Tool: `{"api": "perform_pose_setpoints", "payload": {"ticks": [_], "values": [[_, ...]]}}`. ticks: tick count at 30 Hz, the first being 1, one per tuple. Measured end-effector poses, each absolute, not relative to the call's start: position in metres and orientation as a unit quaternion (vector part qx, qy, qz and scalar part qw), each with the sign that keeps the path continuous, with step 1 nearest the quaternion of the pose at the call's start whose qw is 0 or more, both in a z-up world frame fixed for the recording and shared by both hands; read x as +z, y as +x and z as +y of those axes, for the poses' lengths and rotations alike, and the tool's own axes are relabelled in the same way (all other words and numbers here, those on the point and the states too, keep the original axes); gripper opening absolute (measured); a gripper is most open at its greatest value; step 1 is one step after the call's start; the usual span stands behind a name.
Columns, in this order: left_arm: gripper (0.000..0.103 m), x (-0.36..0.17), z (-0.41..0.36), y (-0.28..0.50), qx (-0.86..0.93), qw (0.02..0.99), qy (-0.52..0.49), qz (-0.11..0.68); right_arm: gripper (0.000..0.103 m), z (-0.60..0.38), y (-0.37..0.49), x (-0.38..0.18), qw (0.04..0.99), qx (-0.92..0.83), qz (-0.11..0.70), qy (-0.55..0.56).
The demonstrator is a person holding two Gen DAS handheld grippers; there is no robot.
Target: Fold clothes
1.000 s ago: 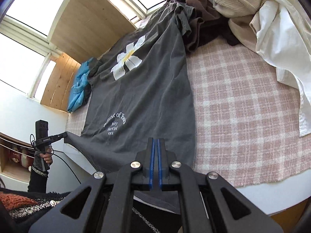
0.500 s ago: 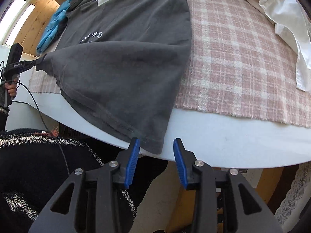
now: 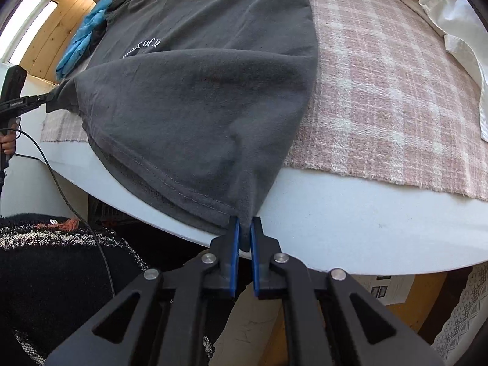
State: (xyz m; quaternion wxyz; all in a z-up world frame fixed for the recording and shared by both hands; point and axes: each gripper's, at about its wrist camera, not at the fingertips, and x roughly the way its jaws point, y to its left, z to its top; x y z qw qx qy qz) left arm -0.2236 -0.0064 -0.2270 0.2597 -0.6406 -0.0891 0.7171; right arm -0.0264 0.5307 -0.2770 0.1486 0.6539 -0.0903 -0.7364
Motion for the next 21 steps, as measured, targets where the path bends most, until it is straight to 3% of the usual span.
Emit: {"api": "perform_pose_setpoints", "payload": {"ticks": [9, 16, 21], "values": [[0.003, -0.193, -0.025, -0.167, 0.723, 0.266, -0.626, -0.126, 0.007, 0.592, -0.011, -0.169, 0.132, -0.805, -0.219, 0.535], [0.003, -0.262, -0.024, -0.132, 0.655, 0.242, -0.704, -0.131, 0.007, 0.576, -0.019, -0.228, 0.105, -0.746, -0.191, 0.630], [0.003, -0.227, -0.032, -0.132, 0.684, 0.253, -0.664, -0.162, 0.007, 0.595, -0.018, -0.192, 0.118, -0.765, -0.241, 0.586]]}}
